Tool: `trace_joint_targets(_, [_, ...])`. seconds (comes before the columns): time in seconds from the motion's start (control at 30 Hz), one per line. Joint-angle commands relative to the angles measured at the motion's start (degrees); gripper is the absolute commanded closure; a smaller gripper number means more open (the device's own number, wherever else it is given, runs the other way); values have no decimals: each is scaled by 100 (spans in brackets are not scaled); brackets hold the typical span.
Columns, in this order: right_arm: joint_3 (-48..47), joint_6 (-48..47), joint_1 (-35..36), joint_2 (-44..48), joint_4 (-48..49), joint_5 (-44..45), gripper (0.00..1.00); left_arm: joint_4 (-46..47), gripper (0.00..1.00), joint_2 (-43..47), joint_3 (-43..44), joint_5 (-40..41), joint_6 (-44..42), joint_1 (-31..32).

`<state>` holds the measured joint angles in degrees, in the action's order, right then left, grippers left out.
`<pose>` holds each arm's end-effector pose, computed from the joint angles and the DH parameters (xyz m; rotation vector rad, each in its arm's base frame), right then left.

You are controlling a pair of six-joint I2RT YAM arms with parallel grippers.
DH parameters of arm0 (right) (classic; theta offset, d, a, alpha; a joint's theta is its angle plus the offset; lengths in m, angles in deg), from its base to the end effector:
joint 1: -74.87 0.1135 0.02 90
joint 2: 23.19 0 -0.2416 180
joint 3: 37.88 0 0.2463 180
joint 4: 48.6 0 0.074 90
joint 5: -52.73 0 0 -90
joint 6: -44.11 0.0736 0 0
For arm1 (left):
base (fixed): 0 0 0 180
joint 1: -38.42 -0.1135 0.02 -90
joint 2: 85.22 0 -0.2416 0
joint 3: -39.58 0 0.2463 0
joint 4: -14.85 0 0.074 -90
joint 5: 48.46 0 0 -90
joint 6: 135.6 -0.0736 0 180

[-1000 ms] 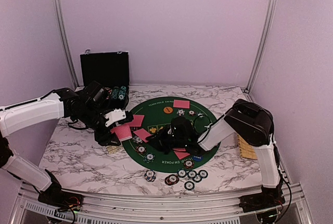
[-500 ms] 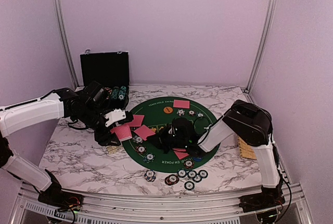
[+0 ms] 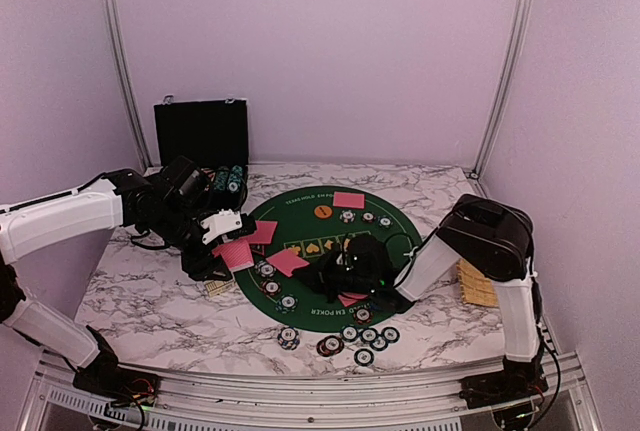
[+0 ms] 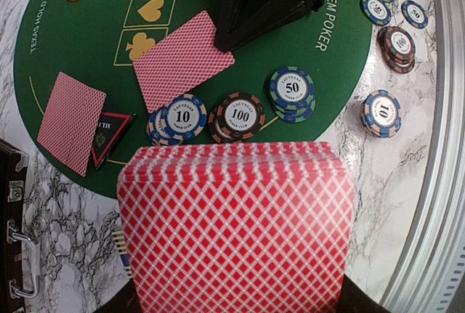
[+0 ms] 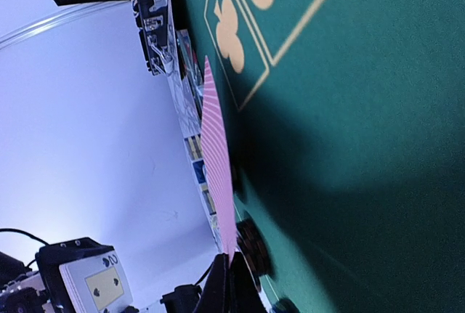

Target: Distribute texas hold em gaming equipment

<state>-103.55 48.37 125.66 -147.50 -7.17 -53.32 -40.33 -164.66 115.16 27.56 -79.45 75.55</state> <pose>0.2514 0.3403 0.0599 0.6569 2.3211 1.7886 0.2255 -0.1930 0.2097 1.5747 2.0571 -0.3378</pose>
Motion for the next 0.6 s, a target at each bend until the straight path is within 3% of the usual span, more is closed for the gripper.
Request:
trace_joint_targets(0.0, [241, -332, -6, 332, 194, -719, 100, -84, 100, 169, 23, -61, -58, -6])
trace_joint_targets(0.17, [204, -1083, 2, 721, -276, -1391, 100, -84, 100, 188, 25, -53, -51, -3])
trace_joint_targets(0.3, [-16, -1811, -29, 1113, -1039, -1402, 100, -90, 100, 218, -4, -31, -50, -3])
trace_joint_targets(0.57, [-772, -2502, 80, 1071, -1938, -2124, 100, -108, 100, 291, 7, 51, -51, -11])
